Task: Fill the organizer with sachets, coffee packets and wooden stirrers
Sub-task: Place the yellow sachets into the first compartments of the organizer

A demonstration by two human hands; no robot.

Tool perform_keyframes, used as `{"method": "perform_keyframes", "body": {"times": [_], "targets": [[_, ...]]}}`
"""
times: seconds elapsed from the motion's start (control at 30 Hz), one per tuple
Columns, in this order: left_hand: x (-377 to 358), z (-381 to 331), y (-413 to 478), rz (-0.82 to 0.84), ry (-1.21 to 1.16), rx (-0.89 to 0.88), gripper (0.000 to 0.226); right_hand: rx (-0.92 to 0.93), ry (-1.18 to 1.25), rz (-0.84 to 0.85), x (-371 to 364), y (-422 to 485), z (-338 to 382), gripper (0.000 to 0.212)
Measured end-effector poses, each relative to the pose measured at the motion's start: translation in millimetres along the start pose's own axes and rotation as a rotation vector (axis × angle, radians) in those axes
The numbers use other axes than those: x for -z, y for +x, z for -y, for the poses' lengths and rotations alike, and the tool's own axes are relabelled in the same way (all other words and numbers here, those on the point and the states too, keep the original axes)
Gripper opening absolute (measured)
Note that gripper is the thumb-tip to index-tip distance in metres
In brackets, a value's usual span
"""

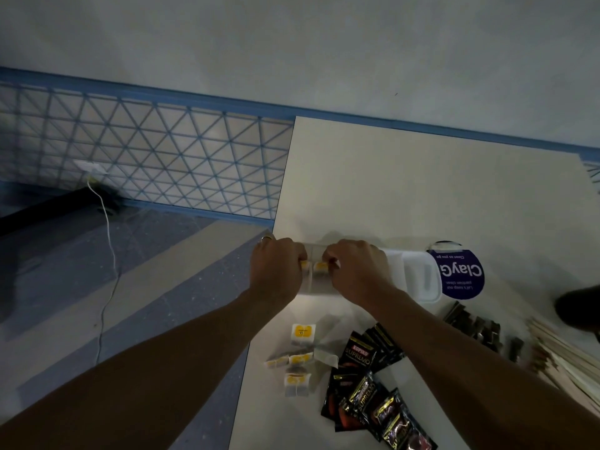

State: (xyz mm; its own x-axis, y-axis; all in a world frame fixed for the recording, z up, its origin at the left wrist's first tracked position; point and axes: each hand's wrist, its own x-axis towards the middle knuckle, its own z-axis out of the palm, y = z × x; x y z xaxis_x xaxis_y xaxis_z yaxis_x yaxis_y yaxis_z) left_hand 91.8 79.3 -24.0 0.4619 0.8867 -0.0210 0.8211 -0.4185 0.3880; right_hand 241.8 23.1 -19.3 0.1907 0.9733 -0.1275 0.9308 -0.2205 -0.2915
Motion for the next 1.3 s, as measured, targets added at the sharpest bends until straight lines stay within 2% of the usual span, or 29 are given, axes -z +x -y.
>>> {"method": "perform_keyframes", "body": {"times": [0.17, 0.27, 0.4, 0.6, 0.83, 0.93, 1.07, 1.2, 1.3], "targets": [[-2, 1, 0, -0.051, -0.016, -0.017, 0.022, 0.037, 0.004, -0.119, -6, -3, 0, 0.016], [-3, 4, -2, -0.041, 0.005, -0.019, 0.018, 0.038, -0.001, -0.121, -7, -7, -1, 0.018], [0, 6, -5, -0.058, -0.062, -0.036, 0.030, 0.044, 0.007, -0.105, -4, -11, -1, 0.025], [14, 8, -14, -0.087, -0.145, -0.067, 0.036, 0.037, 0.039, -0.143, 8, -17, 2, 0.029], [28, 9, -33, -0.072, -0.336, -0.110, 0.009, 0.055, 0.121, -0.178, 18, -44, 5, 0.017], [26, 8, -50, 0.058, -0.362, -0.108, 0.009, 0.085, 0.176, -0.074, 16, -66, 5, 0.012], [13, 10, -69, 0.298, -0.357, -0.045, 0.018, 0.088, 0.250, 0.189, 10, -94, 4, 0.011], [0, 11, -82, 0.457, -0.277, -0.023, 0.042, 0.063, 0.116, 0.322, 1, -115, 7, 0.040], [-8, 10, -89, 0.457, -0.227, -0.005, 0.040, 0.097, 0.031, 0.327, -6, -124, 11, 0.045]]}}
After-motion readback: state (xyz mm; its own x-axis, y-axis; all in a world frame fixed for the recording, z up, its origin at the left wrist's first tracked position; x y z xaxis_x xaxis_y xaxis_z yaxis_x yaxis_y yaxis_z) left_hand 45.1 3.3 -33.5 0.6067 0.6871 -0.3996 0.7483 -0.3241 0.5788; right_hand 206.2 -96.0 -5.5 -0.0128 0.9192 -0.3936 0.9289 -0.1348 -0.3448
